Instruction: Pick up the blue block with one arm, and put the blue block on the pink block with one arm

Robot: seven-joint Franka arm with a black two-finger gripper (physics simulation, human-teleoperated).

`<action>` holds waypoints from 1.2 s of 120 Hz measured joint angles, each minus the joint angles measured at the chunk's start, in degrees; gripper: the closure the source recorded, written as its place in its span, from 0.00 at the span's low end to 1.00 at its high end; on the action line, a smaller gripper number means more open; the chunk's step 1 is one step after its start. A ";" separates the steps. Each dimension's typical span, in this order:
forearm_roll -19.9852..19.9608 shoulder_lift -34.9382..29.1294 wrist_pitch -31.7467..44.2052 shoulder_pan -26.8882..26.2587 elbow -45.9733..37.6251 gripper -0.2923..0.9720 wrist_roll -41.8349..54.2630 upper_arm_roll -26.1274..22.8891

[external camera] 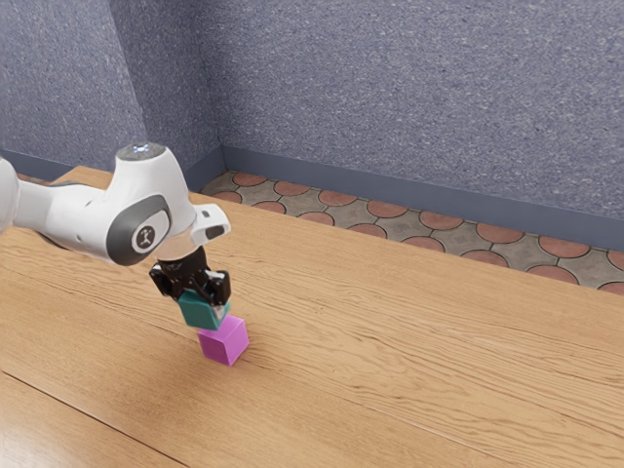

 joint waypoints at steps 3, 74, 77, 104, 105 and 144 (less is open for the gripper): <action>0.00 0.22 0.00 0.06 0.16 0.47 0.43 0.05; -1.17 0.00 0.58 2.19 0.34 0.47 7.40 -0.74; -1.23 0.05 0.63 2.35 0.34 0.47 7.53 -0.90; -1.78 -0.23 1.23 3.97 -0.02 0.47 8.05 -2.58; -1.80 -0.26 1.25 4.04 -0.04 0.47 8.04 -2.65; -2.09 -1.35 1.62 1.30 -0.96 0.47 6.85 -3.69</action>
